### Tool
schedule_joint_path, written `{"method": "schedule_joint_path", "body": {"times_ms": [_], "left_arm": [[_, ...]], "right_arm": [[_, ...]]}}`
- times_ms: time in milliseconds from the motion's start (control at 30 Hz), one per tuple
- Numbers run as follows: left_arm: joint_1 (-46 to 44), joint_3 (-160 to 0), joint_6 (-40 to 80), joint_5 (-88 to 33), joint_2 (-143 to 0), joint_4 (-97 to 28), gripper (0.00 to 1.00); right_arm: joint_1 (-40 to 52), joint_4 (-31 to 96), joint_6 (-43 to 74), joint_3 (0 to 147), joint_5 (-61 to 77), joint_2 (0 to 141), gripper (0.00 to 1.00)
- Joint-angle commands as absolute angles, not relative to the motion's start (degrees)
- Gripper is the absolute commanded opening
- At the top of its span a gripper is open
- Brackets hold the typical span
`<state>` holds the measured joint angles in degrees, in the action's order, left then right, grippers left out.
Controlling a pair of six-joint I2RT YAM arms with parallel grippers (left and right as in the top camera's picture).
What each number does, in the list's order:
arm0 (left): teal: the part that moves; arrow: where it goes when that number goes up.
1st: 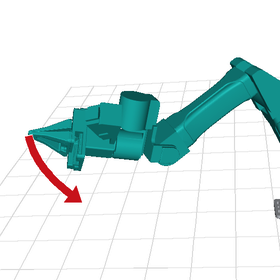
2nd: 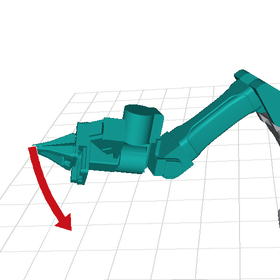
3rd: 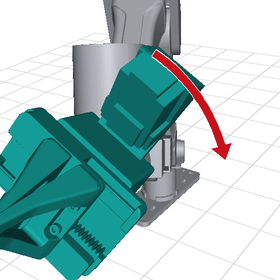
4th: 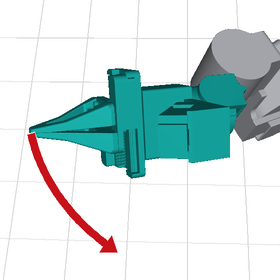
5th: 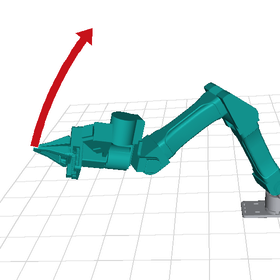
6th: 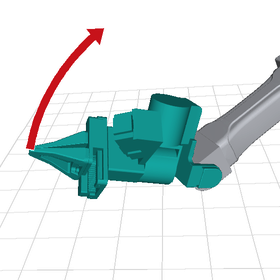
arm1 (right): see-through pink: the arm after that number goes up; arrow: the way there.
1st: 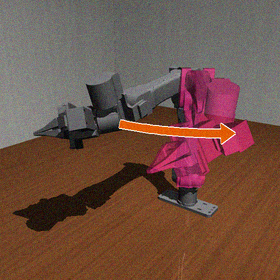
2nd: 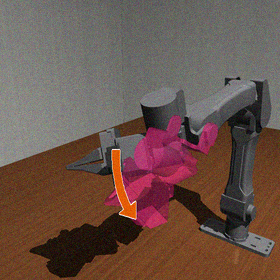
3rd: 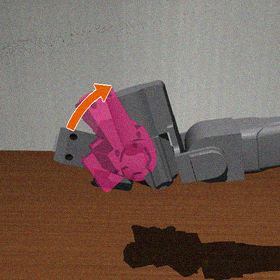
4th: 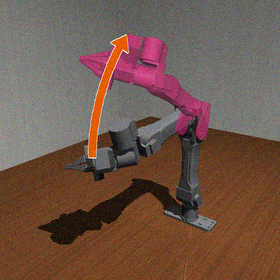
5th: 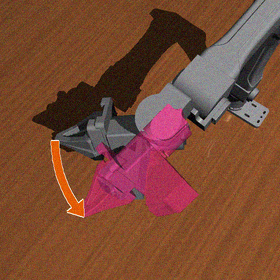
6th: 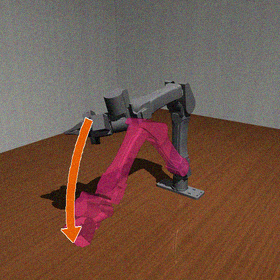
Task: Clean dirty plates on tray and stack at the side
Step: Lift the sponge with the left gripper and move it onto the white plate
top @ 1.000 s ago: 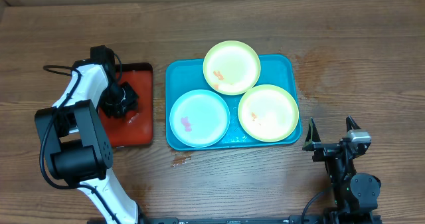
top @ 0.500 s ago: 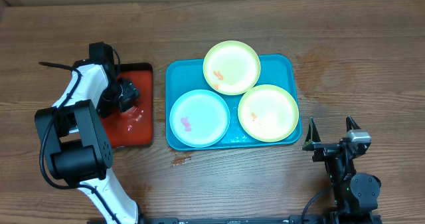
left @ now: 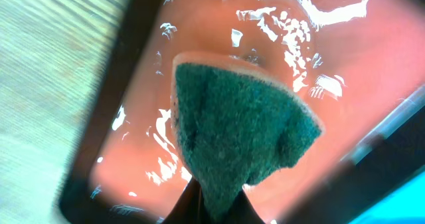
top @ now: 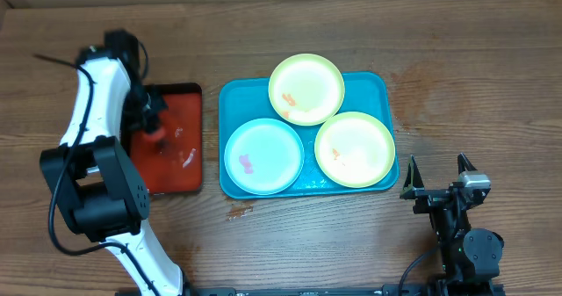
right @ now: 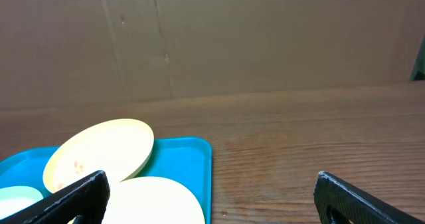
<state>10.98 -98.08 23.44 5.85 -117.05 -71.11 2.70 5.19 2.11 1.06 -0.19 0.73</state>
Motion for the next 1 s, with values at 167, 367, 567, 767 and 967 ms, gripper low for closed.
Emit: {"method": "schedule_joint_path", "body": {"times_ms": [167, 367, 567, 767, 967], "left_arm": [[11.1, -119.3, 22.3, 5.4, -116.6, -88.5, 0.04], [10.3, -109.6, 25.6, 5.3, -116.7, -81.3, 0.04], [9.2, -92.3, 22.7, 3.1, -116.7, -64.8, 0.04], [10.7, -105.3, 20.5, 1.5, -113.9, -76.7, 0.04], [7.6, -112.9, 16.7, -7.9, -105.2, -82.6, 0.04]], "right_arm": [[2.6, 4.8, 1.9, 0.5, 0.1, 0.3, 1.00], [2.6, 4.8, 1.9, 0.5, 0.1, 0.3, 1.00], [2.6, 4.8, 1.9, 0.5, 0.1, 0.3, 1.00], [2.6, 4.8, 1.9, 0.5, 0.1, 0.3, 1.00], [2.6, 4.8, 1.9, 0.5, 0.1, 0.3, 1.00]]}}
